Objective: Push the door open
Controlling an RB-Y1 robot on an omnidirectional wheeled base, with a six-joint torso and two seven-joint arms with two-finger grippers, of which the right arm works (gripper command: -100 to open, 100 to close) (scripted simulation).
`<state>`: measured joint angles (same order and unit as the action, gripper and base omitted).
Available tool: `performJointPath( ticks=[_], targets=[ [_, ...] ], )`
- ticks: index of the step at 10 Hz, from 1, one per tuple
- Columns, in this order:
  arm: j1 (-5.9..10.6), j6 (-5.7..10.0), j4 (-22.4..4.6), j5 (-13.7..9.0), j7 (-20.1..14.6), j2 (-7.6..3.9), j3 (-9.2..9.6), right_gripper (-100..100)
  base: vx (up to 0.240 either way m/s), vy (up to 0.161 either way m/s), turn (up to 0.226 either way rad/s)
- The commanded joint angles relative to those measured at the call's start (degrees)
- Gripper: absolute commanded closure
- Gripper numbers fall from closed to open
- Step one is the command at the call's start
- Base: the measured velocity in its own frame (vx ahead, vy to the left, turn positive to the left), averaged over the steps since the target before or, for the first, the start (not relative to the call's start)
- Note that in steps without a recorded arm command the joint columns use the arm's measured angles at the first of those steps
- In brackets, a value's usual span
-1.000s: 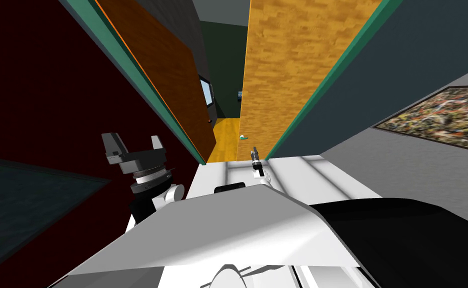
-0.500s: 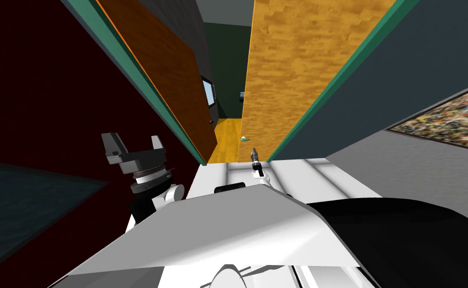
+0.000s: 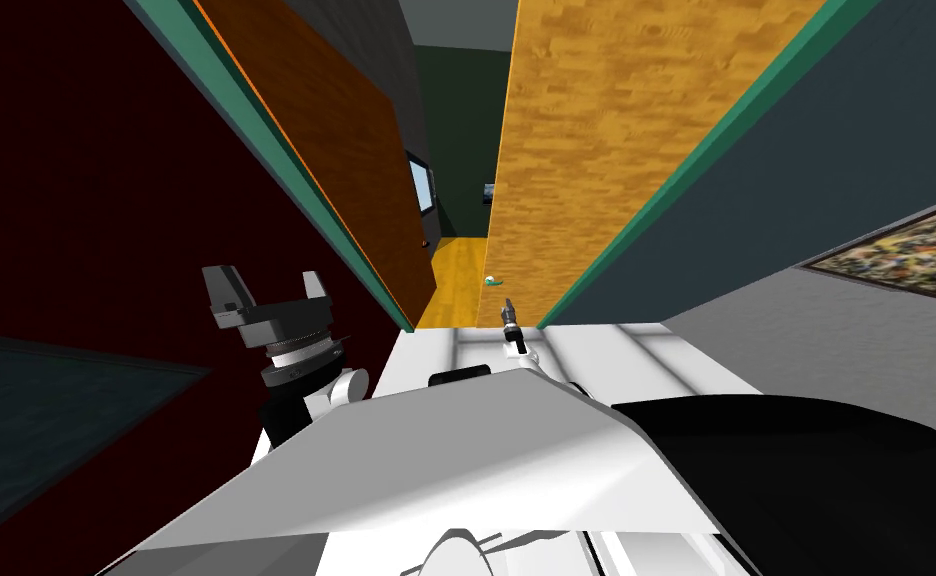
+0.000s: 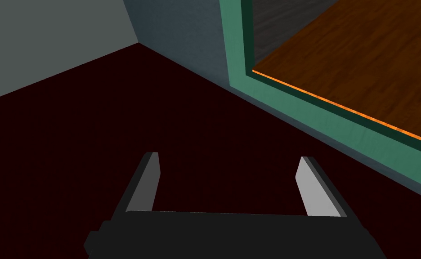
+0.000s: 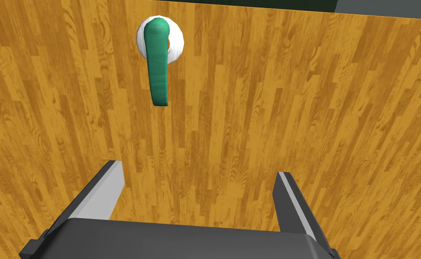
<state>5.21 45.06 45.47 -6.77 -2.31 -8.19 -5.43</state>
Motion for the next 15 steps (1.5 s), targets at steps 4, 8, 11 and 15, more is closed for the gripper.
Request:
performJointPath(
  ticks=[4,8,11,15],
  targets=[
    [2.64,1.26,-6.71,-0.79,0.03,-0.33,-0.28,-100,0.09,-0.027,0.053],
    [4.77,2.24,-12.05,-1.42,0.11,-0.55,-0.5,-100,0.09,-0.03,0.051],
    [6.15,2.88,-15.54,-1.83,0.15,-0.69,-0.65,-100,0.079,-0.026,0.043],
    [5.98,2.94,-15.25,-1.91,0.26,-0.68,-0.91,-100,0.126,-0.021,0.021]
  ],
)
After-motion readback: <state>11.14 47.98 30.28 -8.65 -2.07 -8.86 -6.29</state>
